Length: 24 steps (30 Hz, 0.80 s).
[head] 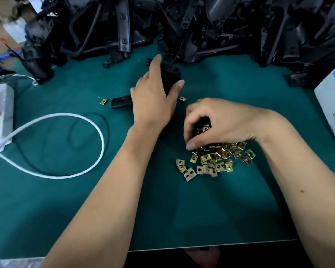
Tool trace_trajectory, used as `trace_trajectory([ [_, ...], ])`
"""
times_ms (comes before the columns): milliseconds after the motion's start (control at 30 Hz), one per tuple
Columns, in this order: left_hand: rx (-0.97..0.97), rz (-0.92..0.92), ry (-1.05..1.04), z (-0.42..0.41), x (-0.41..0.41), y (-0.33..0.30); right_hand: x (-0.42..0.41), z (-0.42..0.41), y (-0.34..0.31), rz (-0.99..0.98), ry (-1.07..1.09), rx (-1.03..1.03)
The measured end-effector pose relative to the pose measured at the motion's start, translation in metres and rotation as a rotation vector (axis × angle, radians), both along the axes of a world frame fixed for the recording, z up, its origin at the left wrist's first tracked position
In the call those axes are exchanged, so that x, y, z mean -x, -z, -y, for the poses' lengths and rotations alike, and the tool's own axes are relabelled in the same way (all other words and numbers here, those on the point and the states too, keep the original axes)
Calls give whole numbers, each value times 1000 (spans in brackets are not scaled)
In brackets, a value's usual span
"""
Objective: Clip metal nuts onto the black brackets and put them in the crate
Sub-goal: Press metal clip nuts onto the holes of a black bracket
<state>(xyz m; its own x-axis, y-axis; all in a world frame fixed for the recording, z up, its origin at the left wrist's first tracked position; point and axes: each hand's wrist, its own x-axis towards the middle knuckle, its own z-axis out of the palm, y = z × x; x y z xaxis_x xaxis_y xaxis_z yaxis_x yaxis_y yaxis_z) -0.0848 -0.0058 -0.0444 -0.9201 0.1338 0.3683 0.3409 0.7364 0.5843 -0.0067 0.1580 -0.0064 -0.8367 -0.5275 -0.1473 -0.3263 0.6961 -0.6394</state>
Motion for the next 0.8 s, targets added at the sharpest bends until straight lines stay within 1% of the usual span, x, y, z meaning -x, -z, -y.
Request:
trace_trajectory([
  [67,-53,13,-54,-1,0,0,-3,11,2,14,-43,22],
  [267,-130,-16,-73,0,1,4,-3,27,9,-31,-94,-106],
  [333,-137,-8,-76,-1,0,5,-4,27,8,-36,-84,-111],
  [400,-147,11,-81,-1,2,6,-3,25,8,-66,-30,-72],
  [500,-190,52,-64,2,6,6,2,20,8,-176,117,91],
  [600,-197,40,-6,8,7,8,5,12,10,-165,274,368],
  [733,-185,59,80,14,10,8,12,2,14,-189,515,621],
  [800,-199,62,147,14,7,6,14,-3,16,-150,628,761],
])
